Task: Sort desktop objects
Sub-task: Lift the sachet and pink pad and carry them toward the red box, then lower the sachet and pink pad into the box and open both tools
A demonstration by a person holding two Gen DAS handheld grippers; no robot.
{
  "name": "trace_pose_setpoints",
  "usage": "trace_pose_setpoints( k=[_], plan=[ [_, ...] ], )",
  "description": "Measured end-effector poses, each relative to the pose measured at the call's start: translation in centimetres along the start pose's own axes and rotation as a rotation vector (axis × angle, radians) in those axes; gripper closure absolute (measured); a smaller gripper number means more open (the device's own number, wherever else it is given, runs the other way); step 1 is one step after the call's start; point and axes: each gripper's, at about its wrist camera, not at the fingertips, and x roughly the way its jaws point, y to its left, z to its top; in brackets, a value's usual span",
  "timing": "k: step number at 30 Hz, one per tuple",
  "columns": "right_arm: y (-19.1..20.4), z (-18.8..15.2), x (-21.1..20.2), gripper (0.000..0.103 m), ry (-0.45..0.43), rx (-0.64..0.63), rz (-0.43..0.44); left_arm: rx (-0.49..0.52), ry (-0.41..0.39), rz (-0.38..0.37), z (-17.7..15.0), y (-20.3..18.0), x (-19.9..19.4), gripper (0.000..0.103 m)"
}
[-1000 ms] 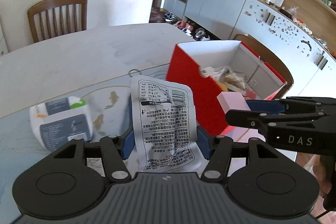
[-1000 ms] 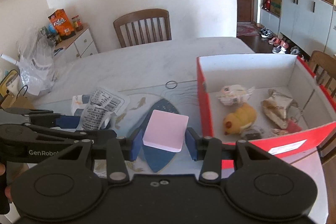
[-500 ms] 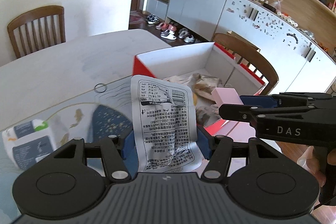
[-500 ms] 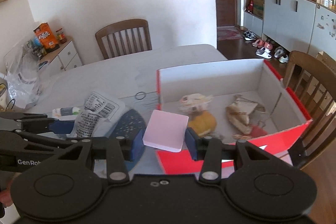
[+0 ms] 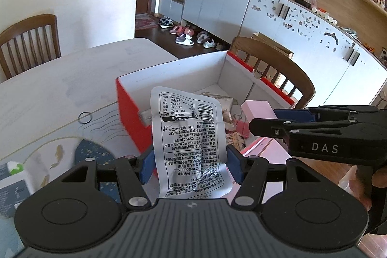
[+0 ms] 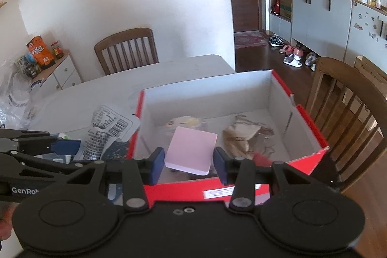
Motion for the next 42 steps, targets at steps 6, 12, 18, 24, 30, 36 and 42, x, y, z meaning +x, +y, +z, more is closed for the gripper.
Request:
trace_pose_setpoints(
  k=[6, 12, 18, 24, 30, 36, 42],
  plan=[
    [-2.6, 0.3, 0.5, 0.059, 0.007, 0.019, -0.01, 0.026, 0.016, 0.003, 1.4, -1.7, 2.1, 0.043],
    [-4.5, 0.6, 1.5, 0.059, 0.015, 0.021, -0.03, 0.018, 0.045, 0.005, 2.9, -2.3, 4.6, 0.043],
    [-5.9, 0.9, 3.4, 0.059, 0.043, 0.012, -0.05, 0.029, 0.091, 0.015, 4.2, -2.7, 7.3, 0.043],
    [-6.5, 0.9, 5.4, 0.059, 0.087, -0.001, -0.045, 0.04, 0.143, 0.019, 4.7, -2.8, 9.7, 0.043],
    [-6.9, 0.8, 7.3, 0.059, 0.122, -0.012, -0.05, 0.073, 0.183, 0.048, 4.8, -2.4, 11.6, 0.043],
    [-6.8, 0.7, 9.2, 0.059, 0.164, -0.021, -0.058, 0.064, 0.231, 0.064, 4.4, -1.4, 13.1, 0.043],
    [-6.6, 0.4, 10.4, 0.059, 0.209, -0.025, -0.049, 0.073, 0.256, 0.067, 4.2, -1.1, 13.7, 0.043]
  ],
)
